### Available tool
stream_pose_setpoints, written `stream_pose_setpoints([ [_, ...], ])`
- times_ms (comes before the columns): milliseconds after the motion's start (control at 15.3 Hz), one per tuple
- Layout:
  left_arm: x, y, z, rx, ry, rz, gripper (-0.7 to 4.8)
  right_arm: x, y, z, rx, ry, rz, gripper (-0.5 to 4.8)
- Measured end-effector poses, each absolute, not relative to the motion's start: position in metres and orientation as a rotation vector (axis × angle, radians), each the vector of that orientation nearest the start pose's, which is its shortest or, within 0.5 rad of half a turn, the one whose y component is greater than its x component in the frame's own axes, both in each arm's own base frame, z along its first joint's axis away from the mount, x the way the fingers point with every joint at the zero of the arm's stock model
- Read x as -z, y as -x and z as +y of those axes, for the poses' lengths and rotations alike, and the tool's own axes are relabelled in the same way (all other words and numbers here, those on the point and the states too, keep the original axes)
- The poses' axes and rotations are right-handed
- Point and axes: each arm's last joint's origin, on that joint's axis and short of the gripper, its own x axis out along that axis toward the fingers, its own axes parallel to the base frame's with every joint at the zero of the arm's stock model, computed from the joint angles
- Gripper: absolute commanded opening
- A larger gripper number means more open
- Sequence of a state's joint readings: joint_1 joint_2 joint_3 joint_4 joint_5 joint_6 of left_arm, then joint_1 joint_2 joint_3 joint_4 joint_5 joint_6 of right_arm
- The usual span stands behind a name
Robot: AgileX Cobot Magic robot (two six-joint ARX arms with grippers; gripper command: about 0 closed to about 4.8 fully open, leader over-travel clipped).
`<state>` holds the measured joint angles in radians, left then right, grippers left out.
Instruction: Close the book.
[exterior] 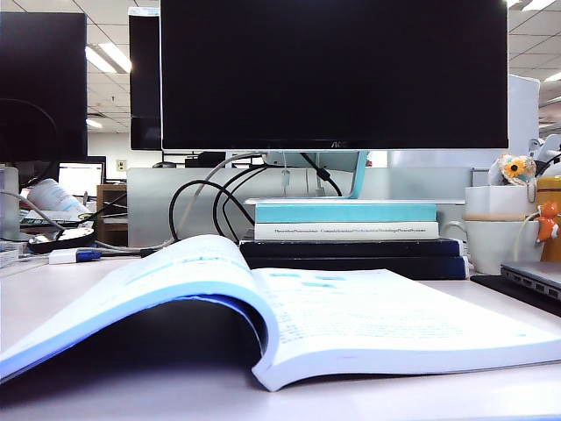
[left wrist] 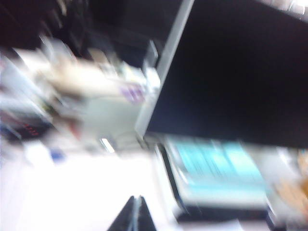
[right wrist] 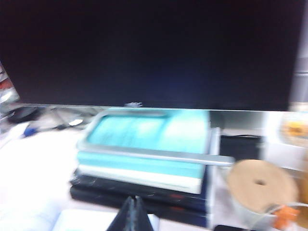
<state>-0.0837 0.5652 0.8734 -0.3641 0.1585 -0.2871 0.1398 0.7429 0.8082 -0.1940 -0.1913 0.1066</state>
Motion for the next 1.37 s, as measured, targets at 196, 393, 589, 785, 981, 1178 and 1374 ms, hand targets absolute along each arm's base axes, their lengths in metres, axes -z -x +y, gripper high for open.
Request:
stream_pose_setpoints([
  [196, -0.360, -0.133, -0.049, 0.223, 0.219, 0.223, -0.06, -0.347, -0.168, 0.031, -0.402, -0.116, 0.181, -0.02],
  [393, -0.357, -0.124, -0.088, 0.177, 0.110, 0.206, -0.06, -0.354, -0.162, 0.033, -0.499, -0.126, 0.215, -0.02],
  [589, -0.335, -0.104, -0.115, 0.252, 0.074, 0.237, -0.06, -0.358, -0.158, 0.035, -0.565, -0.142, 0.304, -0.02],
  [785, -0.292, -0.089, -0.129, 0.281, 0.059, 0.348, -0.06, -0.354, -0.158, 0.035, -0.561, -0.147, 0.343, -0.02],
  [981, -0.242, -0.059, -0.149, 0.332, 0.194, 0.360, -0.06, -0.353, -0.159, 0.038, -0.623, -0.150, 0.353, -0.02],
  [1178, -0.222, -0.057, -0.165, 0.355, 0.203, 0.448, -0.06, -0.344, -0.164, 0.060, -0.753, -0.138, 0.426, -0.02],
  [1374, -0.205, -0.059, -0.185, 0.386, 0.166, 0.504, -0.06, -0.336, -0.172, 0.074, -0.767, -0.106, 0.477, -0.02],
])
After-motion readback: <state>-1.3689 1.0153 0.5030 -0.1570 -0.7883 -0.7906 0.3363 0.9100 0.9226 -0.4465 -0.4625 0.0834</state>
